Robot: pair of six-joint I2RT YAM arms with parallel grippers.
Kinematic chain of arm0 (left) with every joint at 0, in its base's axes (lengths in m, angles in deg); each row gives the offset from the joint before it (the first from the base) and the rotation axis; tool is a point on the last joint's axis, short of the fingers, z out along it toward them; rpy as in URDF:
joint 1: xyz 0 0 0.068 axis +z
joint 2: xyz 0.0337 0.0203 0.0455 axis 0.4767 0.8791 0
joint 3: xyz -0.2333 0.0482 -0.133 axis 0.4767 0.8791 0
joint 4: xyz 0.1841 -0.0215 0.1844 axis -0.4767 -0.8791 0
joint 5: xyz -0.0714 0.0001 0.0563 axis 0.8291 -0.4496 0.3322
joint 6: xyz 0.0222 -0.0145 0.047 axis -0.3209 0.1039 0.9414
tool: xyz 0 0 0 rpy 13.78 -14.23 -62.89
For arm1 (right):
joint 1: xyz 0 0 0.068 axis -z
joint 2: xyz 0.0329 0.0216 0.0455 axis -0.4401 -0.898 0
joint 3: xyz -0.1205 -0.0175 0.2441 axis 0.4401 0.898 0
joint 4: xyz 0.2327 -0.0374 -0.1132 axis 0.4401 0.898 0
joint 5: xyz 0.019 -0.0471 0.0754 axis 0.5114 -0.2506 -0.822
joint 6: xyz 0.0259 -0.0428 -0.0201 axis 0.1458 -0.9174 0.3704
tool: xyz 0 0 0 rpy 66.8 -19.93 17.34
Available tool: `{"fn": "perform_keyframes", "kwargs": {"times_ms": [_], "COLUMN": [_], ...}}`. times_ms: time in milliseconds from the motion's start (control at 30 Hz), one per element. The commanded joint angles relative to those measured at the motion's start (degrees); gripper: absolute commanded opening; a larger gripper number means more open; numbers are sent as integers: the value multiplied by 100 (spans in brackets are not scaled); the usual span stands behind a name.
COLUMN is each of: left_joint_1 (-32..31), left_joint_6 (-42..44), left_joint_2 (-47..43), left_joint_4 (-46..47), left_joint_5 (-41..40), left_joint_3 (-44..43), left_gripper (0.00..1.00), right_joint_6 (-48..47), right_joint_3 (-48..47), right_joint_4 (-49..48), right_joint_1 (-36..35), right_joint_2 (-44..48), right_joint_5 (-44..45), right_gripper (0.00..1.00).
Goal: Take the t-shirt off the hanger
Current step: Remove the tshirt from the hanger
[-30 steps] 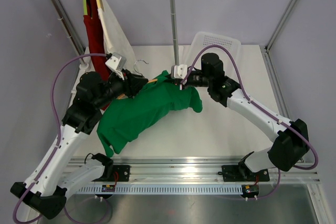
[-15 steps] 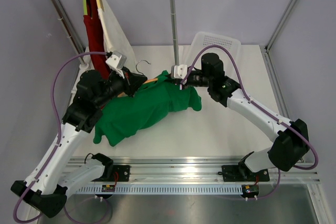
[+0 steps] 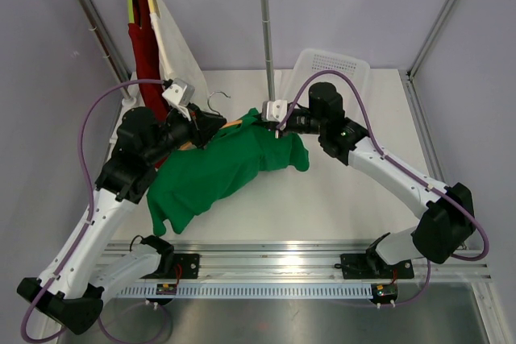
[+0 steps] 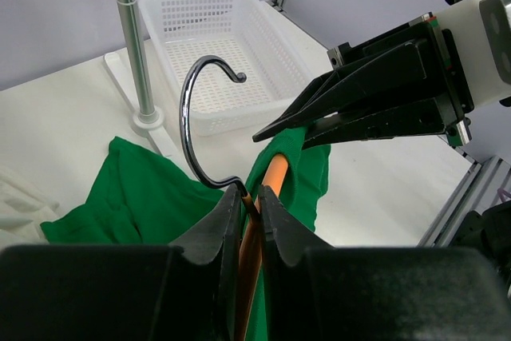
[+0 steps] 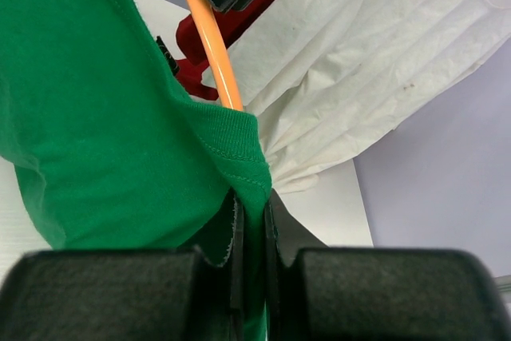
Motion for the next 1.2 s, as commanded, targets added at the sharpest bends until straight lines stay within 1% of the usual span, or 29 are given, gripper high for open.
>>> {"fn": "perform_keyframes", "kwargs": {"times_ms": [0,200,267,300,333,533,667,767,833,900,967,1000,1033,1100,1167], "left_joint_1": [-72,-81,-72,-72,-72,-72,-72,-81,-81,-81,-81,-81,-81,-81,-81], "left_joint_6": [37,46,54,55,63,125,160,160,151,151,177,178,169,178,169], "left_joint_2": [83,84,92,92,92,92,75,84,92,84,49,-65,-127,-259,-373], "left_joint_4": [274,256,247,239,230,239,221,195,212,221,361,588,729,976,1074], "left_joint_5": [522,566,583,583,583,557,574,627,592,496,478,434,321,206,100], "left_joint_3": [-230,-239,-230,-239,-230,-230,-291,-300,-291,-283,-256,-143,-55,77,131], "left_gripper": [15,15,10,2,0,0,0,0,0,0,0,0,0,0,0], "right_joint_6": [239,187,178,178,169,55,-305,-288,-279,-235,-192,-165,-139,-113,-25], "right_joint_3": [51,139,157,157,157,140,122,104,69,69,69,69,52,-10,-80], "right_joint_4": [-920,-1088,-1158,-1149,-1149,-1027,-719,-710,-640,-596,-578,-569,-517,-316,-244], "right_joint_1": [-199,-234,-260,-269,-278,-295,-322,-330,-331,-339,-339,-339,-339,-339,-339], "right_joint_2": [298,316,316,298,307,289,298,263,263,272,324,342,351,360,368], "right_joint_5": [113,271,368,368,385,403,263,218,262,271,210,175,157,122,139], "right_gripper": [1,1,1,1,1,1,0,0,2,13,18,23,37,45,57]}}
